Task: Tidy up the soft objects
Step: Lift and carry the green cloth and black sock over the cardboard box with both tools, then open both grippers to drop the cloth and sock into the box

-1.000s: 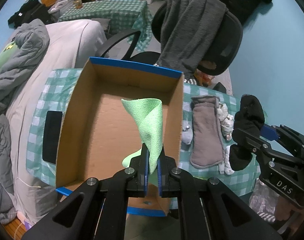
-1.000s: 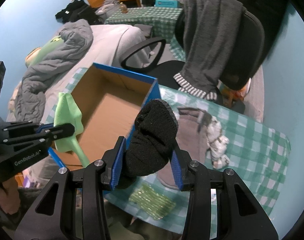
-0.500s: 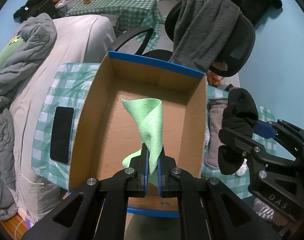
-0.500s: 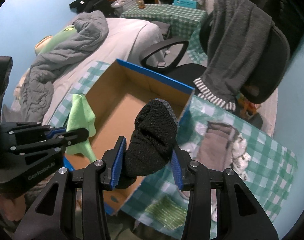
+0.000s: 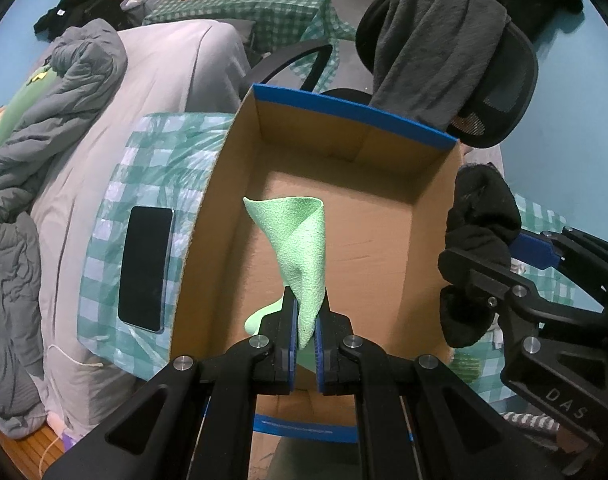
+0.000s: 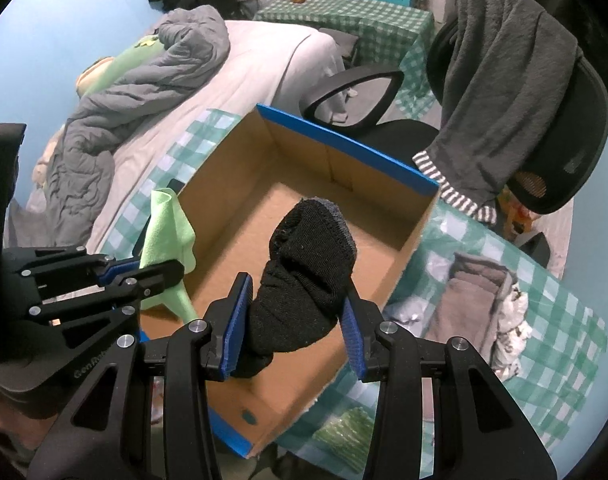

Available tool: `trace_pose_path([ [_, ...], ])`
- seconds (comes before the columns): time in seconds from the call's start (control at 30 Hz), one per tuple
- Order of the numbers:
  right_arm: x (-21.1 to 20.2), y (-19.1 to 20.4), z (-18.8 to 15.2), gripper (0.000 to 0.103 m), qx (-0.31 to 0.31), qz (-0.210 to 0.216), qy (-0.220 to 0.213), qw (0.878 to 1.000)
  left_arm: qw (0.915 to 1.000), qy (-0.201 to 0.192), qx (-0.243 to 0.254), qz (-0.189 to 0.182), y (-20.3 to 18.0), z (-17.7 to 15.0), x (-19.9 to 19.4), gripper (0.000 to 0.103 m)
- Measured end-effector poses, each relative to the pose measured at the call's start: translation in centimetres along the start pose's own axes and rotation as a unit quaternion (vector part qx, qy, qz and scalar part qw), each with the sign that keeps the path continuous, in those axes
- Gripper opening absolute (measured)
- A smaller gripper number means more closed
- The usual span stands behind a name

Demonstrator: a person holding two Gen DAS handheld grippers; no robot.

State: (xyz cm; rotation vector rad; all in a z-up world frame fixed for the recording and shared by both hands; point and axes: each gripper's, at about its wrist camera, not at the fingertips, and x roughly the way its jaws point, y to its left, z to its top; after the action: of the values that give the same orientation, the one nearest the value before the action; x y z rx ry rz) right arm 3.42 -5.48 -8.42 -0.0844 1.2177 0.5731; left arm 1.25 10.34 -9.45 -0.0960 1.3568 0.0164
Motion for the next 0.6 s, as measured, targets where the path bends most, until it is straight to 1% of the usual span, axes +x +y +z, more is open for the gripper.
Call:
trace_pose_path([
  [0.4, 1.4, 0.2, 0.5, 0.042, 0.004, 0.010, 0.010, 1.000, 0.9994, 0.032, -0.007, 0.007, 0.8, 0.0, 2.2, 0.008],
  [0.5, 1.6, 0.1, 0.7, 0.047, 0.002, 0.003, 0.012, 1.000, 0.9992, 0.038, -0.010, 0.009, 0.9, 0.0, 2.4, 0.021],
  [0.57, 1.8, 0.1, 0.7, 0.051, 0.001, -0.003, 0.014, 1.000, 0.9992, 0.036, -0.011, 0.013, 0.9, 0.0, 2.4, 0.037],
  [0.6, 1.8, 0.1, 0.8, 0.053, 0.001, -0.003, 0.013, 1.000, 0.9993, 0.033, -0.010, 0.016, 0.9, 0.0, 2.3, 0.040],
])
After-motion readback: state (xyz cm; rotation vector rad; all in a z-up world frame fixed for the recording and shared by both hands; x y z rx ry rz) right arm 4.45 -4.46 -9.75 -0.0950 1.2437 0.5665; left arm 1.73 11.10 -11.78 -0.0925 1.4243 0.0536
